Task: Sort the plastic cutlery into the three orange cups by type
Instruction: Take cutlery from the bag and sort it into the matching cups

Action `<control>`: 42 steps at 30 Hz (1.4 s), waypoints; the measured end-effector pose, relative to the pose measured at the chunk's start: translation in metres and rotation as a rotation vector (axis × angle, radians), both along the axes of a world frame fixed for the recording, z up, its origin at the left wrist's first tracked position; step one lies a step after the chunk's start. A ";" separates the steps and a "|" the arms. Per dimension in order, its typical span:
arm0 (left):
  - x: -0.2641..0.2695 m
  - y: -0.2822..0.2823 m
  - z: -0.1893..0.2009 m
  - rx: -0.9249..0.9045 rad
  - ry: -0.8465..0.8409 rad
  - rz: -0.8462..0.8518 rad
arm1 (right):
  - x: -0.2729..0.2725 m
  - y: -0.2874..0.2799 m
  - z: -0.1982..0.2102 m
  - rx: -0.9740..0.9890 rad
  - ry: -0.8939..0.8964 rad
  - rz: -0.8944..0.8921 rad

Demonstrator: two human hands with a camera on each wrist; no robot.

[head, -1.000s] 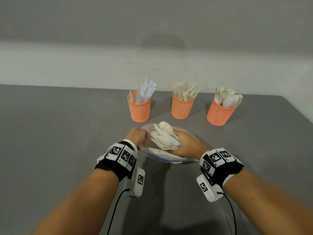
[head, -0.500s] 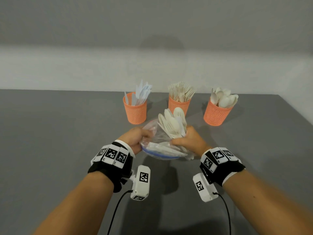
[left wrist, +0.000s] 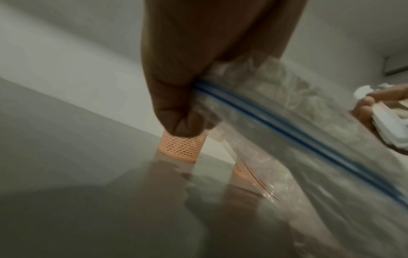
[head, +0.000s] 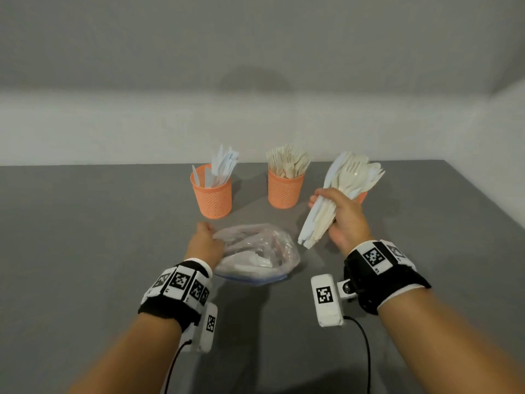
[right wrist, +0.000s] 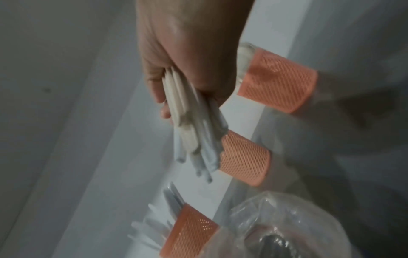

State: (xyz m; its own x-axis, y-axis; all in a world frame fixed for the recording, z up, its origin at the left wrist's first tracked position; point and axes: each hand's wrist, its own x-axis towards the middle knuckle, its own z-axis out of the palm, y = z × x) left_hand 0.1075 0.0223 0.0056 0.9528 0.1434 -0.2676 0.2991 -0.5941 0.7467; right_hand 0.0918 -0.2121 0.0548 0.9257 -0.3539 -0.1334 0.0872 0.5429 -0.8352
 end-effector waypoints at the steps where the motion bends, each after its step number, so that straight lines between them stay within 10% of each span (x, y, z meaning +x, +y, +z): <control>1: 0.000 -0.001 -0.001 -0.079 0.014 0.030 | -0.001 0.000 0.002 -0.023 0.002 0.031; 4: -0.004 -0.005 -0.001 -0.231 0.068 0.088 | -0.003 0.012 0.004 -0.124 0.027 0.145; 9: -0.021 -0.012 0.030 0.178 -0.361 -0.038 | -0.001 0.038 0.001 -0.334 0.121 0.284; 14: -0.030 -0.048 0.064 -0.505 -0.100 -0.328 | -0.007 0.074 0.016 -0.712 0.041 0.473; 20: -0.021 -0.041 0.057 -1.041 0.050 -0.165 | -0.016 0.082 0.032 -0.886 -0.095 0.848; 24: -0.014 -0.038 0.058 -1.184 0.150 -0.123 | -0.016 0.082 0.029 -1.150 -0.065 0.759; 29: -0.008 -0.028 0.063 -1.234 0.115 -0.137 | -0.014 0.080 0.027 -1.256 -0.312 0.236; 42: -0.008 -0.018 0.059 -1.407 0.082 -0.121 | -0.017 0.084 0.029 -1.374 -0.333 0.334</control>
State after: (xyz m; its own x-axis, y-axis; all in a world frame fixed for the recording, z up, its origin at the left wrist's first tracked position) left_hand 0.0992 0.0042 0.0642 0.9150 -0.3655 -0.1708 0.3711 0.5966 0.7116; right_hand 0.0744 -0.1285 0.0839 0.9085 0.2119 0.3601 0.4098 -0.6198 -0.6692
